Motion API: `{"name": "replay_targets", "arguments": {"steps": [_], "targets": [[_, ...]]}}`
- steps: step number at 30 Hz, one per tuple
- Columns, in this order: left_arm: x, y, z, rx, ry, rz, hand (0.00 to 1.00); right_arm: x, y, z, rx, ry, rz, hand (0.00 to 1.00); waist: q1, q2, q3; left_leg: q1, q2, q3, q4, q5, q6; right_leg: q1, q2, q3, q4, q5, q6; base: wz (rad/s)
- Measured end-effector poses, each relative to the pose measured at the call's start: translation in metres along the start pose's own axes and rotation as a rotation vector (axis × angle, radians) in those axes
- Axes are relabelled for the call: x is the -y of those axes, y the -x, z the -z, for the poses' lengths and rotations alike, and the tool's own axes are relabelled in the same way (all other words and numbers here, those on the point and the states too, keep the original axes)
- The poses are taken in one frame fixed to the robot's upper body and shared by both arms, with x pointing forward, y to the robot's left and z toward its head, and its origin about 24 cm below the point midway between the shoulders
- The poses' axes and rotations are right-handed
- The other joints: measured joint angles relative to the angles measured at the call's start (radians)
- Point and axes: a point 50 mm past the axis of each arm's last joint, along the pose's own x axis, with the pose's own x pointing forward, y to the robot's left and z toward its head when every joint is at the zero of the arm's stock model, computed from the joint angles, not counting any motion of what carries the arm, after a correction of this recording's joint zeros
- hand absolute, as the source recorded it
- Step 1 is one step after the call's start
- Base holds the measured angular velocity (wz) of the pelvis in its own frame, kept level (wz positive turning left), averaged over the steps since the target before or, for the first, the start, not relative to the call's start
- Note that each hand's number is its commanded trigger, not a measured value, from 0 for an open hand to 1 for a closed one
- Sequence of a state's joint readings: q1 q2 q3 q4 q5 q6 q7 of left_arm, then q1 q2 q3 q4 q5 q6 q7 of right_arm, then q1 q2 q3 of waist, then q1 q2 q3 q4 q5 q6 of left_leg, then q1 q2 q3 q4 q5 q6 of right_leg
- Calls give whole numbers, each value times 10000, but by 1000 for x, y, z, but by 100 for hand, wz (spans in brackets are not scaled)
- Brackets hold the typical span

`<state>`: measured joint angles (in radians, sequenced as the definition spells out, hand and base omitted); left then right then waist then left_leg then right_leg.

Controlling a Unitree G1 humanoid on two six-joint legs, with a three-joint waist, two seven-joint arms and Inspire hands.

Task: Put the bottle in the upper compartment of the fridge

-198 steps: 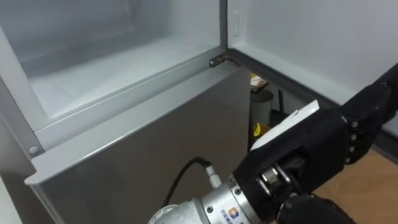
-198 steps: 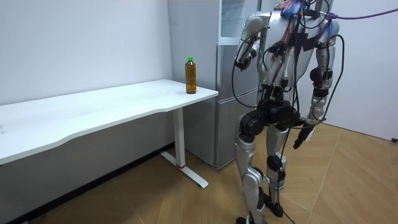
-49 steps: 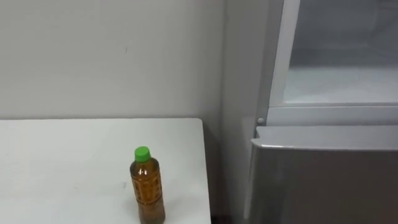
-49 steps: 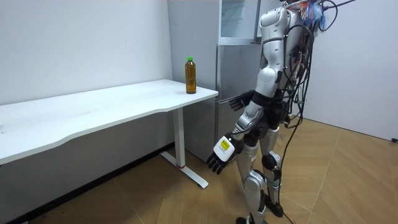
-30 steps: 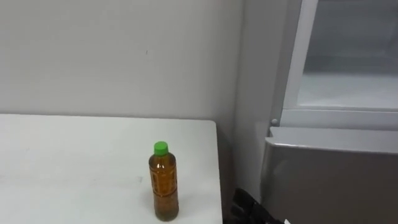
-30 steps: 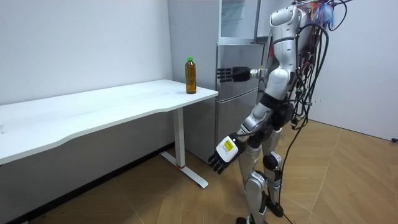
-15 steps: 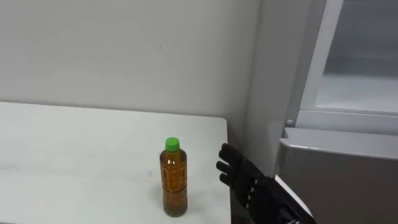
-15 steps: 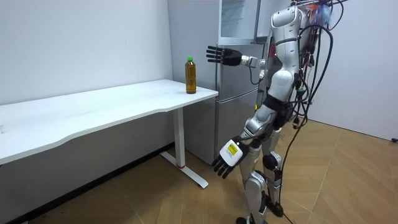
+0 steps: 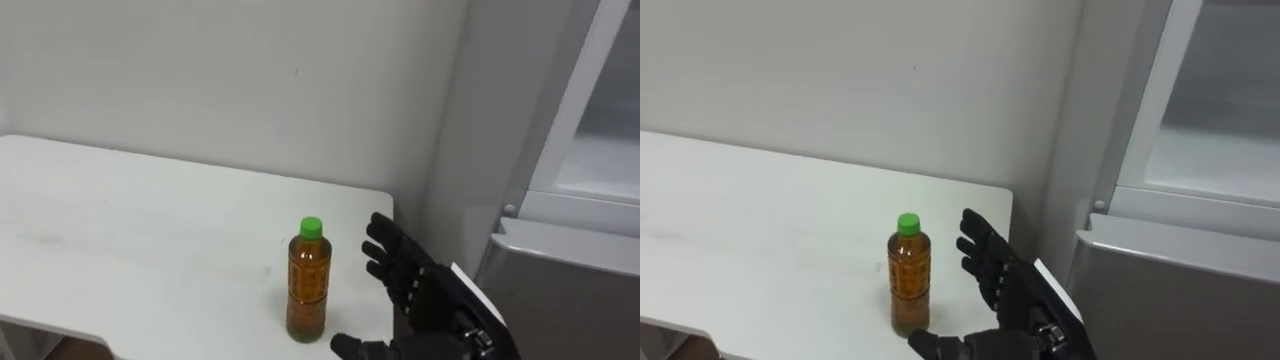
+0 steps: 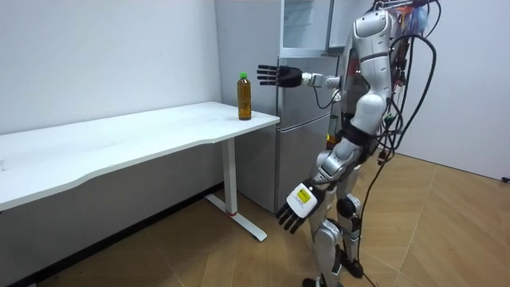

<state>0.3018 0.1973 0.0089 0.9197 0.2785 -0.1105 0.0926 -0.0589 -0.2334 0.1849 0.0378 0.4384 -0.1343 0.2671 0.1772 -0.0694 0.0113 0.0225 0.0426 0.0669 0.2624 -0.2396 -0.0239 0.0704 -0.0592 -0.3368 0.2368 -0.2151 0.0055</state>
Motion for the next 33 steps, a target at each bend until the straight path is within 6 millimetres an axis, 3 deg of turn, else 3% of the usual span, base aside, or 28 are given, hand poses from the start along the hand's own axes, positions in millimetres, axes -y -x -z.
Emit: {"name": "replay_targets", "arguments": {"steps": [2,8,19,25,33], "targets": [[-2,-2,-5,133,4,-46,0,1,0,3,-103,-16,175,0,28,-33,63,-216,3,-134,111,-1,-1,-94,1,-125,3,15,-25,19],[-3,-4,-10,321,1,-94,0,6,-8,7,-66,93,841,0,252,-57,59,-701,16,-292,306,2,-1,-431,3,-324,24,64,-69,9],[-10,-11,-46,1607,3,-512,0,14,-27,32,-1148,524,2005,0,683,-101,44,-1313,-137,-764,377,186,25,-820,-106,-777,23,72,-67,14],[-2,-13,-49,1566,171,-353,0,14,-33,52,-1923,529,3031,0,803,-97,193,-1376,-182,-800,102,376,24,-922,-172,-971,-10,76,-67,7],[-1,-14,-59,1810,410,-416,0,25,-44,47,-1589,859,4541,0,783,-27,233,-1828,-230,-956,102,546,44,-1230,-224,-1229,1,174,-113,6]]}}
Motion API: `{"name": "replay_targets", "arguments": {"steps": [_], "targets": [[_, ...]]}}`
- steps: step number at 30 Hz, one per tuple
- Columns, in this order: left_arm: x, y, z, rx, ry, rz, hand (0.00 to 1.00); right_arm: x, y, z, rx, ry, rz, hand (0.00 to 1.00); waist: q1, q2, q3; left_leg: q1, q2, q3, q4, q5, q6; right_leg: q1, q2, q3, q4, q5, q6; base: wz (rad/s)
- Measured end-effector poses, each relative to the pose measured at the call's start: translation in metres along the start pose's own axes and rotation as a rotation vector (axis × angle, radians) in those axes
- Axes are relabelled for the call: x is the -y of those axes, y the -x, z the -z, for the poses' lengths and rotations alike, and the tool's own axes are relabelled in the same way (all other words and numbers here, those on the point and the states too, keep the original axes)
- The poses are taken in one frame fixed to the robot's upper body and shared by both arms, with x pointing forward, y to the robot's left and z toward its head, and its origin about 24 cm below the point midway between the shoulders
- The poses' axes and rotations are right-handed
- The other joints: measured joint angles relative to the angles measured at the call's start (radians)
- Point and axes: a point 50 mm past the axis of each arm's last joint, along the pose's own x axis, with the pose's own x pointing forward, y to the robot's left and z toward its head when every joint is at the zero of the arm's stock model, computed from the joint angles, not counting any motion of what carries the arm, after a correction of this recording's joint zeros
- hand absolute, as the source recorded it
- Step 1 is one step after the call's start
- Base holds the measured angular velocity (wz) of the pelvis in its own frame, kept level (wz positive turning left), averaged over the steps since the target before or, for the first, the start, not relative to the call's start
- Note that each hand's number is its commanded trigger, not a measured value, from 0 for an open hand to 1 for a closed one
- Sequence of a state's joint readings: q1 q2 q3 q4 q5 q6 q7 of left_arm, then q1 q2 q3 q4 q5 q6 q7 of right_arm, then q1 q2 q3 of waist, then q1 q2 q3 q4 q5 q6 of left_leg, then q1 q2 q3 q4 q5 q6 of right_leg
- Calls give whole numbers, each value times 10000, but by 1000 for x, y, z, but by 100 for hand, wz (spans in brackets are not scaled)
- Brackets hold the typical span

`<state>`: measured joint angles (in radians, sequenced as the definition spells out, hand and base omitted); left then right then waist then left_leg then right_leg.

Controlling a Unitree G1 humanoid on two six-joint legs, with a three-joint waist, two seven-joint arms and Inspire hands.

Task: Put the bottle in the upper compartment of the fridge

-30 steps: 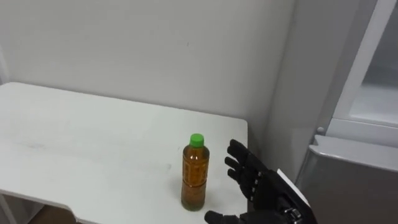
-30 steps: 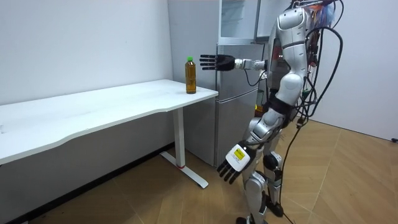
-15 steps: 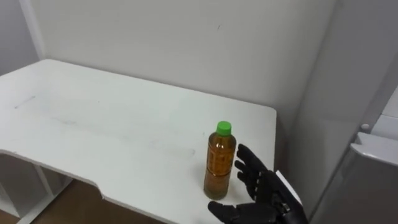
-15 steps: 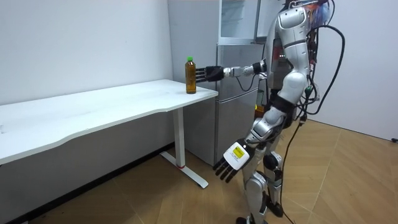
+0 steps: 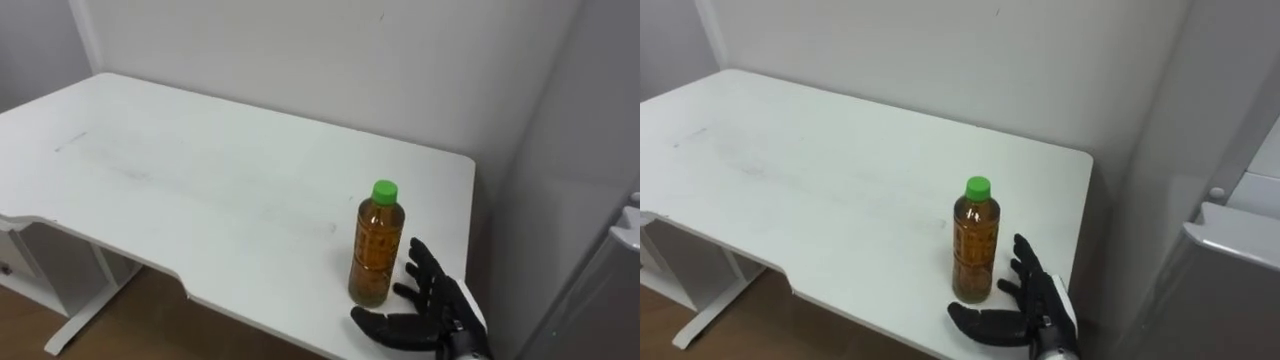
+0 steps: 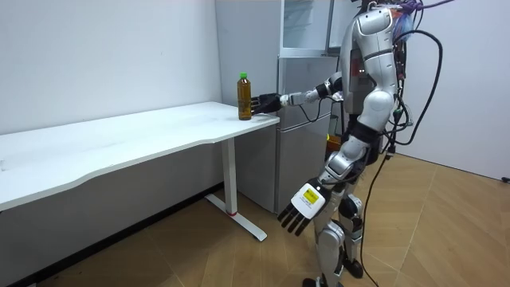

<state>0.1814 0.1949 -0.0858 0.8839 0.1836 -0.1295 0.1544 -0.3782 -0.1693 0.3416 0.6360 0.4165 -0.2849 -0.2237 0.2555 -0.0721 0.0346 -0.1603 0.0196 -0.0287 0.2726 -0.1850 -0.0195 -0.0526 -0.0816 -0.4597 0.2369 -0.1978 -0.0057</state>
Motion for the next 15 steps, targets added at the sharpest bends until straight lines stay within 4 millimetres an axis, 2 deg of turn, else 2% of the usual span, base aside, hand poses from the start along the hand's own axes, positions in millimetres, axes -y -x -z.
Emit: {"name": "replay_targets", "arguments": {"steps": [9,15], "targets": [[10,1,0,-145,-53,65,0,-2,-1,2,61,167,802,0,9,190,-40,-100,-39,-111,-82,71,6,-28,-27,-140,3,18,1,5],[11,1,0,-242,-147,-20,0,0,-5,1,-4,208,1267,0,-30,213,-62,-47,-128,-289,-247,259,-4,-14,-75,-230,1,19,0,8]]}}
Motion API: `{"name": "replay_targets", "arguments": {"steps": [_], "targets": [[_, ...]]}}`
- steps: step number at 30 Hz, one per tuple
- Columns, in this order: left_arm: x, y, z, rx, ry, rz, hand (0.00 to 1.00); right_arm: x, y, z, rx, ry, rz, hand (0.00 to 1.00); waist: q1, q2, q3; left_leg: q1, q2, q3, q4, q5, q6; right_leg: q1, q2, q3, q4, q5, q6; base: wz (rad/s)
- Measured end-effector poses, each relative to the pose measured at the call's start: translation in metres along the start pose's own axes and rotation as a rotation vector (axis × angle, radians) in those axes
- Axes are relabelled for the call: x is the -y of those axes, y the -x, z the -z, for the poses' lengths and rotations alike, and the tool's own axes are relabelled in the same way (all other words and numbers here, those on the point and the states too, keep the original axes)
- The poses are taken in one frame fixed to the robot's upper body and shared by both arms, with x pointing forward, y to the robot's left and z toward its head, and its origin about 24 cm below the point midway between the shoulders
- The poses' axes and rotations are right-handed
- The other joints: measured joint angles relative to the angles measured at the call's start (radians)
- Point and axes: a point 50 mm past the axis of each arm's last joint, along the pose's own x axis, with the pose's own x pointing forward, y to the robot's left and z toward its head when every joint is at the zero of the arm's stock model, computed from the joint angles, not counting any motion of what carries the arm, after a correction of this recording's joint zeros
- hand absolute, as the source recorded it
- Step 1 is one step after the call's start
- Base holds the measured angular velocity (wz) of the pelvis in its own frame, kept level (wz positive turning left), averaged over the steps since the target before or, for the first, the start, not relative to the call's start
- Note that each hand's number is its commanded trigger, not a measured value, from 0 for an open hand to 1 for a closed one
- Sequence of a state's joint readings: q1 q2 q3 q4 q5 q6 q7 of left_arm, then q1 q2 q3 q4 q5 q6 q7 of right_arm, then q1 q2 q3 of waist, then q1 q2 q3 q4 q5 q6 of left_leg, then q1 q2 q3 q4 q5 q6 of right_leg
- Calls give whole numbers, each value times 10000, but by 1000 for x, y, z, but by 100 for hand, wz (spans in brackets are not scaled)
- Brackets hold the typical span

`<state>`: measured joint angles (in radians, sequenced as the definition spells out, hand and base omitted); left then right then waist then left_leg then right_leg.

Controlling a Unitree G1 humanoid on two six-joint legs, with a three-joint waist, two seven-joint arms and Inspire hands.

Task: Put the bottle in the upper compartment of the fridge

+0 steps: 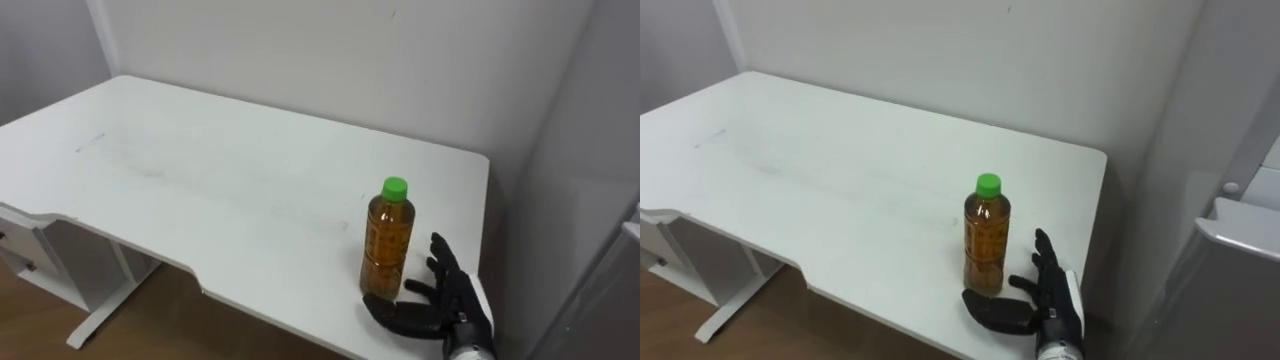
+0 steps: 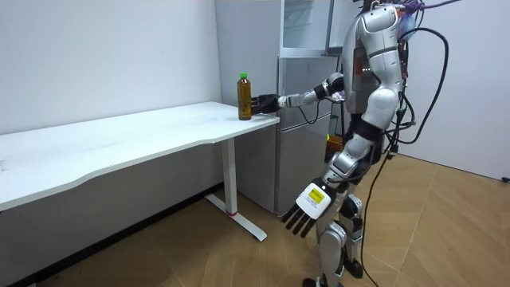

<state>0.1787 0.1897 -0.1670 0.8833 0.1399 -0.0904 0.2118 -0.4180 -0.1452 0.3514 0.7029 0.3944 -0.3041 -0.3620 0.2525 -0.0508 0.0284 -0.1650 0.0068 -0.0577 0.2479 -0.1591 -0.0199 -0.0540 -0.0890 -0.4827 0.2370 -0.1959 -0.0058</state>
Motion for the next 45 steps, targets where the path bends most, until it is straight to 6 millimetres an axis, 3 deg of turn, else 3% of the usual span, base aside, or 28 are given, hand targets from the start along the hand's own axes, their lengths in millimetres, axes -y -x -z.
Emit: {"name": "replay_targets", "arguments": {"steps": [16,24,30,37,45], "targets": [[2,2,5,-309,151,53,0,-3,1,0,-17,232,146,0,120,10,-1,8,-13,-18,-116,98,1,3,-18,-40,29,21,-16,1],[4,2,5,-274,28,158,0,-16,3,-7,264,165,-107,0,575,-40,-25,20,-18,-11,-100,125,-3,-47,-28,-51,25,21,-16,0],[4,3,7,-304,-7,163,0,-33,3,-13,382,100,-715,0,575,-94,-21,44,-37,-15,-102,132,8,2,-63,-132,24,22,-13,2],[-1,5,18,-662,-254,112,0,-39,3,-26,824,-160,-934,0,553,-245,-12,180,-45,-4,-117,142,21,133,-81,-126,24,21,-9,0],[1,10,29,-1161,-379,255,0,-39,3,-27,838,-171,-938,0,554,-331,-9,176,-44,0,-121,143,24,159,-76,-82,28,21,-8,0]]}}
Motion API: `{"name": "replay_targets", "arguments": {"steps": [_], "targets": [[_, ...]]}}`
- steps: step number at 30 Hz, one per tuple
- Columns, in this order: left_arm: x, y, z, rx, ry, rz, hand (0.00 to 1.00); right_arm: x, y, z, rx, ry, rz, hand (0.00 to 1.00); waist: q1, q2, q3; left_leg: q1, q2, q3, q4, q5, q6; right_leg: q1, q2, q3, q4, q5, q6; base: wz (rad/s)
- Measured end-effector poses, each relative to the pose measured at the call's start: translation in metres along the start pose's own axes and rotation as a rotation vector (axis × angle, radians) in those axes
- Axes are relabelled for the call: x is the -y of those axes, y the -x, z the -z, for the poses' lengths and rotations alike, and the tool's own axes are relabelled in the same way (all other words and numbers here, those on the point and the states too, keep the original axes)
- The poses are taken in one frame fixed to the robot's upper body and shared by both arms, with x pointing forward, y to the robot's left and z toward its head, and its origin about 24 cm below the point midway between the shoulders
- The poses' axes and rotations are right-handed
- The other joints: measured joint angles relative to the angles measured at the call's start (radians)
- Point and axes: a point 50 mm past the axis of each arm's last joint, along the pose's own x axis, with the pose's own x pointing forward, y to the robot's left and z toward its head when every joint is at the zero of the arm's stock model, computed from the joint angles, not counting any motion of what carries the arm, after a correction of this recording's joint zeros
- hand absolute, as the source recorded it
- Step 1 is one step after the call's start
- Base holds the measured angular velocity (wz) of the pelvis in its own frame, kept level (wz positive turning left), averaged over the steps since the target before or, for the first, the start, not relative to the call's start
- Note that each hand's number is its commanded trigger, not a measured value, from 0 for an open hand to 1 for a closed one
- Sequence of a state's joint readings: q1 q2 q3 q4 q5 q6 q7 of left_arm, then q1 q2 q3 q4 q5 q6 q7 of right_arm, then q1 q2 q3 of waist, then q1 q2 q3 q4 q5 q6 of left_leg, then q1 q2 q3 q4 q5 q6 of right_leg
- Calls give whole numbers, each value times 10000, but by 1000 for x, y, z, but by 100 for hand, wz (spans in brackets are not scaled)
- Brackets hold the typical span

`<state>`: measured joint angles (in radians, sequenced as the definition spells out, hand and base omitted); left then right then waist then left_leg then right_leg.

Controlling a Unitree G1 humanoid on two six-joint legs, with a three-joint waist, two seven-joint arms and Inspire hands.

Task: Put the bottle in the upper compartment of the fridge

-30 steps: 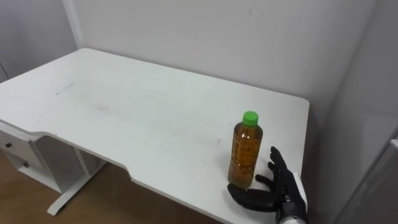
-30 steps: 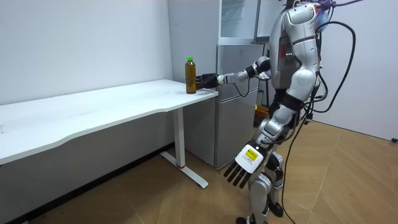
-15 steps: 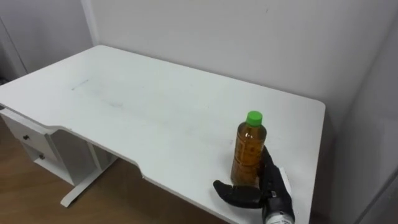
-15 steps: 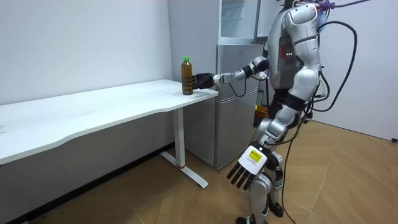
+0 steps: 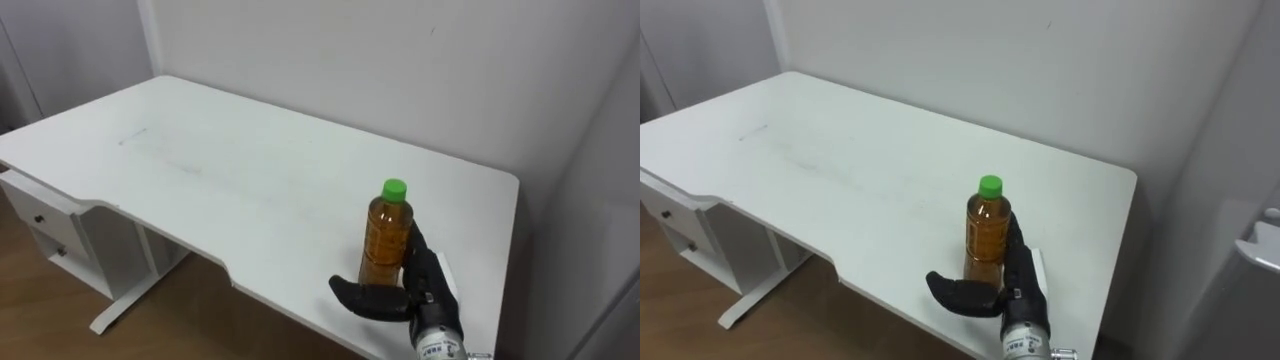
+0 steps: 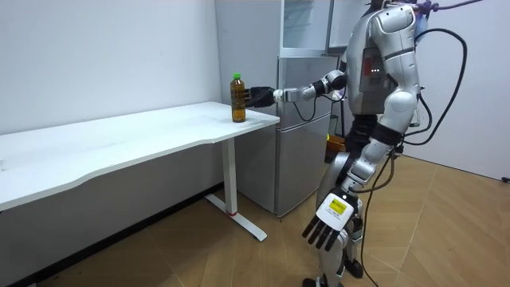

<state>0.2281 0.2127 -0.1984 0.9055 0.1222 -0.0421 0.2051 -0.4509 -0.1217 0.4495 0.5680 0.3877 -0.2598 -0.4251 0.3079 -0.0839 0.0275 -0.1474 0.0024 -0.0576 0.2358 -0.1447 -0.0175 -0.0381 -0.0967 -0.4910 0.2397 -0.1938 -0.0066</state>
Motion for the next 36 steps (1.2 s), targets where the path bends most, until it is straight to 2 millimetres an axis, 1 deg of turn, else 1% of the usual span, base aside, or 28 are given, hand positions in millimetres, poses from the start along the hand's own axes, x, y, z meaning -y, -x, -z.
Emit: {"name": "replay_targets", "arguments": {"steps": [10,16,19,20,24,30,36], "targets": [[-1,-1,-2,10,-73,-10,0,1,-1,0,-83,-242,80,0,0,0,6,-120,0,-11,25,0,0,-59,-5,-49,-12,-6,9,0],[-1,-2,-6,85,-34,-57,0,5,-1,3,-256,-265,246,0,-10,74,58,-232,-14,-24,45,0,1,-155,-39,-121,3,-5,11,0],[-1,-3,-8,144,30,-106,0,10,-2,12,-683,-163,482,0,-3,110,99,-263,-16,-23,42,-1,2,-164,-48,-159,4,-10,18,0],[0,-3,-9,161,74,-103,0,13,-1,15,-842,-290,614,0,-2,143,121,-271,-20,-24,47,-1,2,-165,-52,-174,4,-12,21,0],[-1,-5,-15,305,86,-127,0,20,-8,11,-972,-1271,1164,0,1,218,169,-265,-17,-40,50,-1,2,-169,-46,-240,-1,-13,22,0],[-1,-5,-13,283,12,-119,0,37,-14,14,-1163,-1922,1769,0,22,281,177,-264,-26,-38,81,4,9,-139,-60,-293,16,-12,23,1],[0,-2,-6,114,-152,-53,0,46,-16,14,-1177,-2007,1965,0,66,311,155,-347,-30,-77,158,4,8,-150,-58,-339,12,-15,27,2]]}}
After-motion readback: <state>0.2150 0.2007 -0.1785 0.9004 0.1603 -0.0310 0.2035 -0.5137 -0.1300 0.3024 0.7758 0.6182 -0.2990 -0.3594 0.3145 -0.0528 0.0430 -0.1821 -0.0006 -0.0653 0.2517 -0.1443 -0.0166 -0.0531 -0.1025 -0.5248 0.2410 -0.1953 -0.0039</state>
